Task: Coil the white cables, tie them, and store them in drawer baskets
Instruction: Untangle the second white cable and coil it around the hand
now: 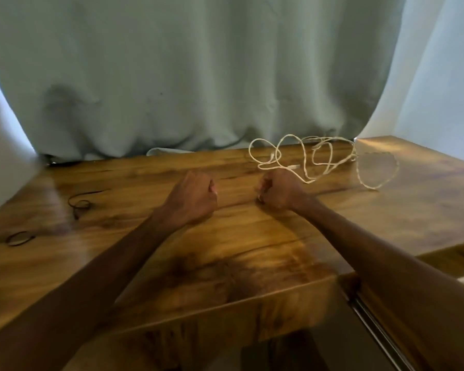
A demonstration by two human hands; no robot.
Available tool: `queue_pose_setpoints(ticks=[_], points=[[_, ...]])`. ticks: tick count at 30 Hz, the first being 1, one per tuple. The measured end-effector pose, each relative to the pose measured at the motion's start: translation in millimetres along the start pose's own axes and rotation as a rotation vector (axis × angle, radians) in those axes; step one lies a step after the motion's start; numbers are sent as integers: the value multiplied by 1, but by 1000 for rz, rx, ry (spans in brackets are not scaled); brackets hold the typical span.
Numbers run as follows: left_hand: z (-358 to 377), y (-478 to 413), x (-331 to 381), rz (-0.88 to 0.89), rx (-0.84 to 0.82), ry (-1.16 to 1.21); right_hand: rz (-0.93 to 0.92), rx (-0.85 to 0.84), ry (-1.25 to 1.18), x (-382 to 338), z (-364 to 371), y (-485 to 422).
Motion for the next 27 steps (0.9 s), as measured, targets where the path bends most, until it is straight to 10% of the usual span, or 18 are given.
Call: queue_pose_setpoints(ticks=[10, 17, 27], points=[[50, -70, 4, 58, -13, -89, 56, 418, 20, 51, -20, -72], [60, -76, -4, 70, 71, -29, 277, 288, 0, 76, -24, -114], [43, -67, -3, 69, 207, 180, -183, 494, -51, 25, -42, -100]])
Point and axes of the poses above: each hand's wrist, its own y-axis away from the middle knuckle, its own z-axis out of the palm, x = y × z, the point moved 4 cm from there along -y, towards the middle knuckle, and after that the axes turned 11 degrees about -x, right-handed, at the moved point
